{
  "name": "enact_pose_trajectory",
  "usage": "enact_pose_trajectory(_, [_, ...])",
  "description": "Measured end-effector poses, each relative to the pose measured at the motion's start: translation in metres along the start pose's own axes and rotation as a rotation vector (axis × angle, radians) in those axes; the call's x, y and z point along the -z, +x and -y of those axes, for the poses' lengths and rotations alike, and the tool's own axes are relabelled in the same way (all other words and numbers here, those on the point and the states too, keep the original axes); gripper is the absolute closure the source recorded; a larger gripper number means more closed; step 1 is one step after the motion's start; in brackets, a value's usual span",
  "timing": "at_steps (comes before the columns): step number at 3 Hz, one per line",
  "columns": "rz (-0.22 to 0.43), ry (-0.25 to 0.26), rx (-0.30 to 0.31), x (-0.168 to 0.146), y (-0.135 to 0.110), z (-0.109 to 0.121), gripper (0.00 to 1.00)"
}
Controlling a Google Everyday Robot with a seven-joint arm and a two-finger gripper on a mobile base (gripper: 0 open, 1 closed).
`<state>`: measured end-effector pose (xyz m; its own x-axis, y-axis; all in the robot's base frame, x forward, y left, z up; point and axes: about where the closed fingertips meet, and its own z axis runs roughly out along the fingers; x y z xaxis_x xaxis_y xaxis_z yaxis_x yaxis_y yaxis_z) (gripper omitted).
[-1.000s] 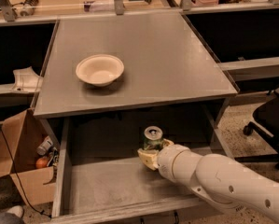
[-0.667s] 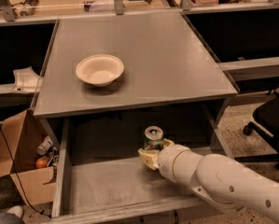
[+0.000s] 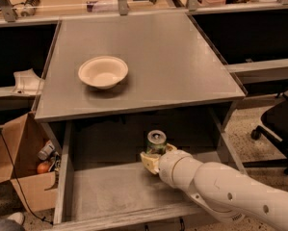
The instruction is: Place green can into top drawer
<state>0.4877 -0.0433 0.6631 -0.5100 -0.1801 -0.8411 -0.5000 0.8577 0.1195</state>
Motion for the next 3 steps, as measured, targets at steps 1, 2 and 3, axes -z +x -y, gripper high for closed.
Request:
enact_pose_trajectory(1, [-0.014,0.018,-0.092,0.000,0.024,0.003,1.00])
enact_pose_trajectory(2, [-0.010,0.021,-0.089,-0.003,0.020,0.005,1.00])
enact_pose_trajectory(3, [0.003,0.031,-0.081,-0.009,0.009,0.010,1.00])
